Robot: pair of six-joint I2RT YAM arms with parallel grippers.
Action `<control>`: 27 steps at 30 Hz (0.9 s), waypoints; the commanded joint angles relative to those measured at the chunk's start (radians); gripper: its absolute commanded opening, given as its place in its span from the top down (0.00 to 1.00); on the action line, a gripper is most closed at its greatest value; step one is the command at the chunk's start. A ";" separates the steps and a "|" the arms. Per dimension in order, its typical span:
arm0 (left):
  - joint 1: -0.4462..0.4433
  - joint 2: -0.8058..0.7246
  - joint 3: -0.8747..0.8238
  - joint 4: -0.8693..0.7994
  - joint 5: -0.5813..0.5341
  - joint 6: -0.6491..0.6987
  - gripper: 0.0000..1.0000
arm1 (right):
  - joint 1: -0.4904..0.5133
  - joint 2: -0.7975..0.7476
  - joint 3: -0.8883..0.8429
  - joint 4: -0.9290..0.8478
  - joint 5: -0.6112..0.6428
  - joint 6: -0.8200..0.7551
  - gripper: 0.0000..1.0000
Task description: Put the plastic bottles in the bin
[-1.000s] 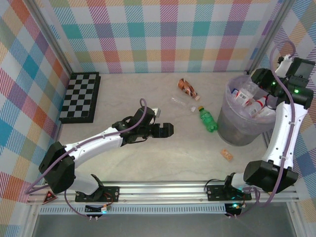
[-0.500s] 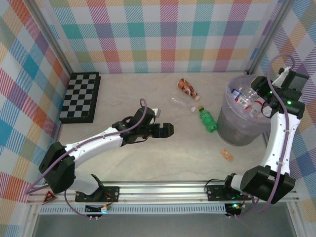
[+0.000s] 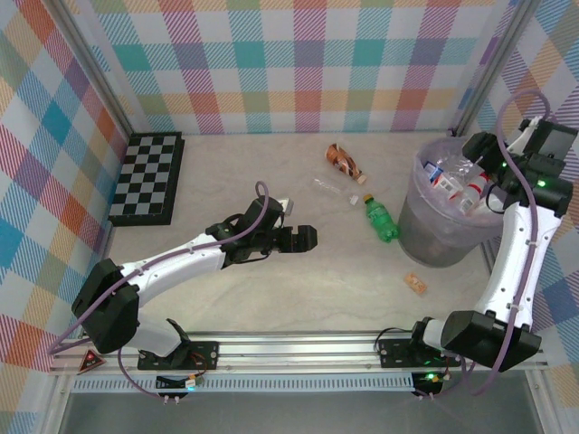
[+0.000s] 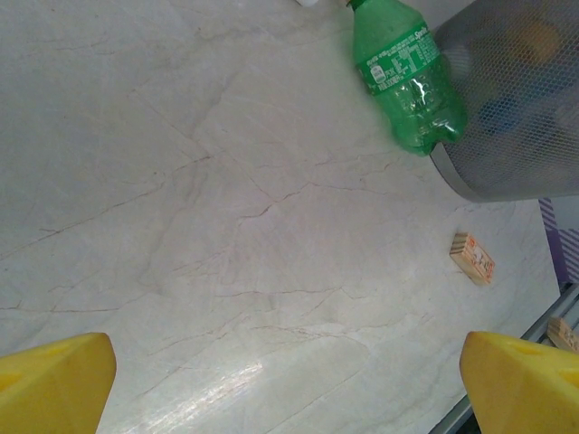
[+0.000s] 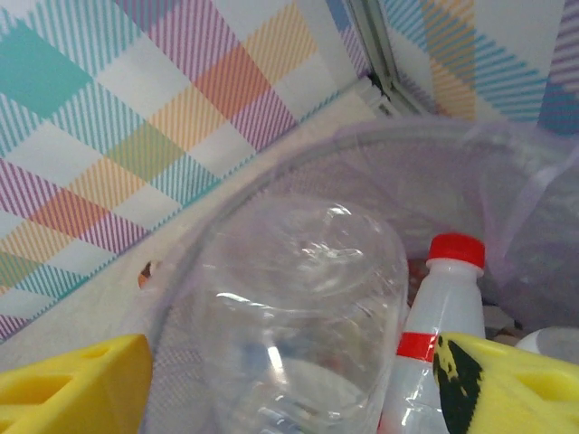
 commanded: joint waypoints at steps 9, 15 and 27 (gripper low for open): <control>0.009 0.034 -0.005 0.047 0.034 -0.019 0.03 | 0.029 0.088 0.152 -0.064 -0.042 -0.039 0.32; 0.011 0.024 -0.011 0.051 0.029 -0.028 0.03 | 0.065 0.172 0.183 -0.044 -0.021 -0.048 0.37; 0.012 0.038 0.007 0.043 0.032 -0.022 0.03 | 0.065 0.204 0.028 -0.015 0.034 -0.039 0.39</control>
